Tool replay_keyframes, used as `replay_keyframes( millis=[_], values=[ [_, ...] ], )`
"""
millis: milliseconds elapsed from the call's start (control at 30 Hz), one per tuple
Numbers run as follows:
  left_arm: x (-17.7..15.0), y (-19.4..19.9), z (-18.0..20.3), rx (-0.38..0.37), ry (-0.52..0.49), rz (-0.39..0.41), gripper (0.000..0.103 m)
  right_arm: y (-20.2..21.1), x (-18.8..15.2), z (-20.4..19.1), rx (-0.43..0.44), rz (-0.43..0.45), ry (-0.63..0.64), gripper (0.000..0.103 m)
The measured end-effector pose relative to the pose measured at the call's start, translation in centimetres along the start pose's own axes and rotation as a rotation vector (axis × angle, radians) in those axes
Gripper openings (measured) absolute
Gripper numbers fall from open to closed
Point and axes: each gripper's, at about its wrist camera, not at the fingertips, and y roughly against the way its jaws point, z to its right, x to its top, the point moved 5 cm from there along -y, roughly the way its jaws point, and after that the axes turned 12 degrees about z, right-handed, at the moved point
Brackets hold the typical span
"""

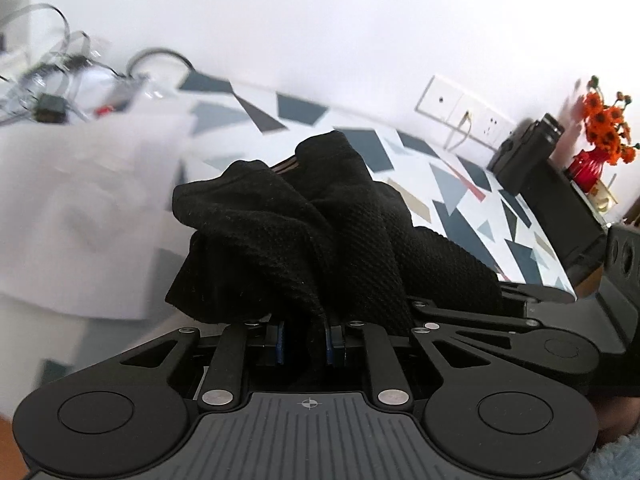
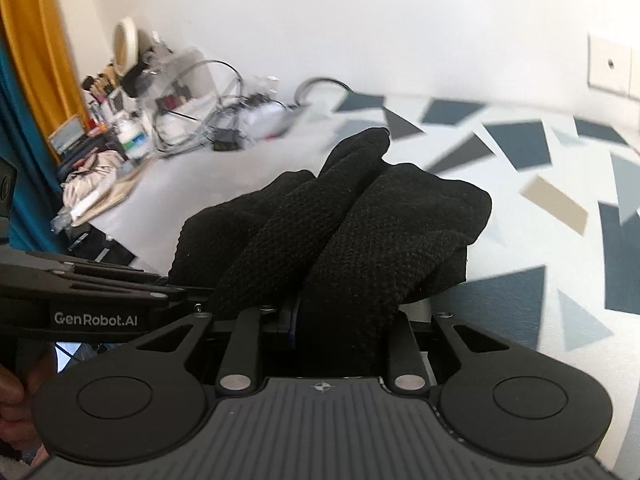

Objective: Fold clothes
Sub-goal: 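Carry the held black garment with both grippers toward the beige chair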

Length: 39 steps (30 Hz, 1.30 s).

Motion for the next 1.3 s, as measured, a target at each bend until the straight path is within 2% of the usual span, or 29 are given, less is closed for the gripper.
replay_keyframes(
  millis=[133, 300, 533, 667, 800, 967, 1100, 1200, 1300],
  values=[
    [-0.1, 6.2, -2.7, 0.025, 0.009, 0.075, 0.015, 1.2, 0.7, -5.2, 0.029, 0.043, 0.024, 0.022],
    [-1.2, 14.9, -8.2, 0.130, 0.066, 0.168, 0.014, 1.5, 0.9, -14.3, 0.139, 0.060, 0.118, 0.022],
    [-4.8, 25.6, -16.7, 0.353, 0.218, 0.241, 0.014, -1.5, -0.6, -27.0, 0.357, -0.055, 0.184, 0.022],
    [-6.4, 30.6, -20.5, 0.503, 0.297, 0.294, 0.014, -2.9, -1.7, -33.9, 0.503, -0.088, 0.284, 0.022],
    [-7.6, 34.0, -24.8, 0.616, 0.403, 0.311, 0.014, -4.8, -3.0, -39.4, 0.631, -0.135, 0.362, 0.022],
    [-7.4, 36.5, -31.0, 0.743, 0.511, 0.323, 0.015, -8.6, -3.7, -44.6, 0.772, -0.208, 0.403, 0.022],
    [-5.5, 38.7, -35.5, 0.853, 0.519, 0.311, 0.015, -12.4, -2.0, -48.9, 0.895, -0.249, 0.376, 0.022],
    [-3.9, 39.2, -38.2, 0.928, 0.523, 0.294, 0.015, -14.5, -1.5, -51.9, 0.954, -0.275, 0.393, 0.022],
    [-3.7, 39.1, -40.7, 0.966, 0.556, 0.290, 0.015, -15.9, -1.8, -54.1, 1.001, -0.295, 0.417, 0.022]
  ],
)
